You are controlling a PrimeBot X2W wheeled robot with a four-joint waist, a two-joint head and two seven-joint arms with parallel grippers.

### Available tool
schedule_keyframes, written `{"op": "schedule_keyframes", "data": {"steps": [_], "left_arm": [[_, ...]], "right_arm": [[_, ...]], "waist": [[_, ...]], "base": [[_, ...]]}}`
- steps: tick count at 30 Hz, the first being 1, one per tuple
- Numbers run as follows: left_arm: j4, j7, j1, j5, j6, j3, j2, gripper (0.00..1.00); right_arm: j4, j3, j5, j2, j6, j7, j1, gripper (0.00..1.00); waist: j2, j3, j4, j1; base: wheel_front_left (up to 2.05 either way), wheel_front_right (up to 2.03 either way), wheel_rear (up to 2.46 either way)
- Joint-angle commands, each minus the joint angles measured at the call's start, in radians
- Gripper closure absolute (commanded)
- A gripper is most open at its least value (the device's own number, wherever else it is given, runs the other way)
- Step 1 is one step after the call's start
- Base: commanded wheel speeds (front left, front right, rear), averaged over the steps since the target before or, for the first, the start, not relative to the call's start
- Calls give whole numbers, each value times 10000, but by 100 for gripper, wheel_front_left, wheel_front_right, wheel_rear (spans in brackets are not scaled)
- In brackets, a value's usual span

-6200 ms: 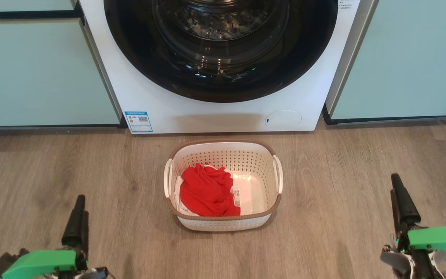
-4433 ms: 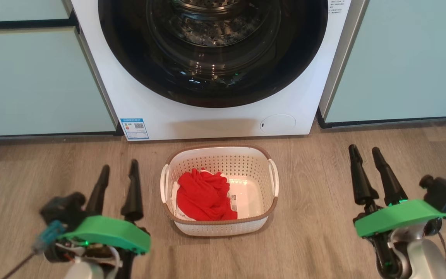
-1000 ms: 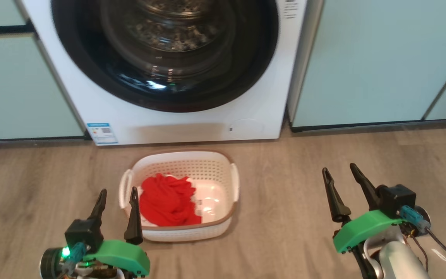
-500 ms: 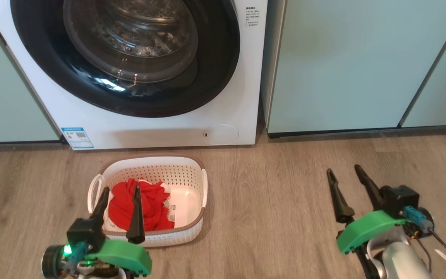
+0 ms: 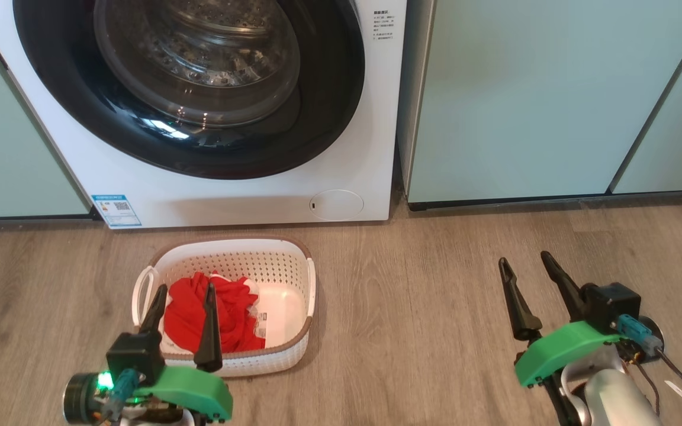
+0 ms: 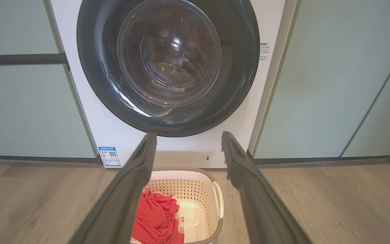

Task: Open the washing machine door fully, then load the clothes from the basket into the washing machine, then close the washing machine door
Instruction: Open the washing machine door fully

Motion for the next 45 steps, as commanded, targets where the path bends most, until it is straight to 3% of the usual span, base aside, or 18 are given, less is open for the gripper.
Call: {"op": "schedule_keyframes", "data": {"steps": [1, 27, 28, 29, 39, 45], "left_arm": [[-318, -126, -292, 132, 81, 260, 68, 0], [-21, -126, -296, 172, 285, 136, 68, 0], [-28, -126, -299, 163, 287, 135, 68, 0], [-35, -126, -306, 156, 286, 130, 68, 0], [-75, -126, -546, 155, 240, -22, 68, 0], [-308, -126, -1259, 191, 181, -282, 68, 0]], "right_arm": [[-322, 192, 79, -18, -2, -105, -603, 0], [-507, 266, 324, -18, -2, -105, -543, 2], [-517, 237, 352, -18, -2, -105, -536, 38], [-551, 211, 447, -18, -2, -105, -536, 100], [-1042, 263, 1023, -18, -2, -105, -678, 100], [-936, 215, 866, -132, -2, -105, -1785, 100]], "waist": [[0, 5, 2, 0], [0, 12, 25, 0], [0, 35, 29, 0], [0, 69, 39, 0], [0, 843, 378, 0], [0, 2109, 843, 0]], "base": [[0, 0, 0], [0, 0, 0], [0, 0, 0], [0, 0, 0], [0, 0, 0], [0, 0, 0]]}}
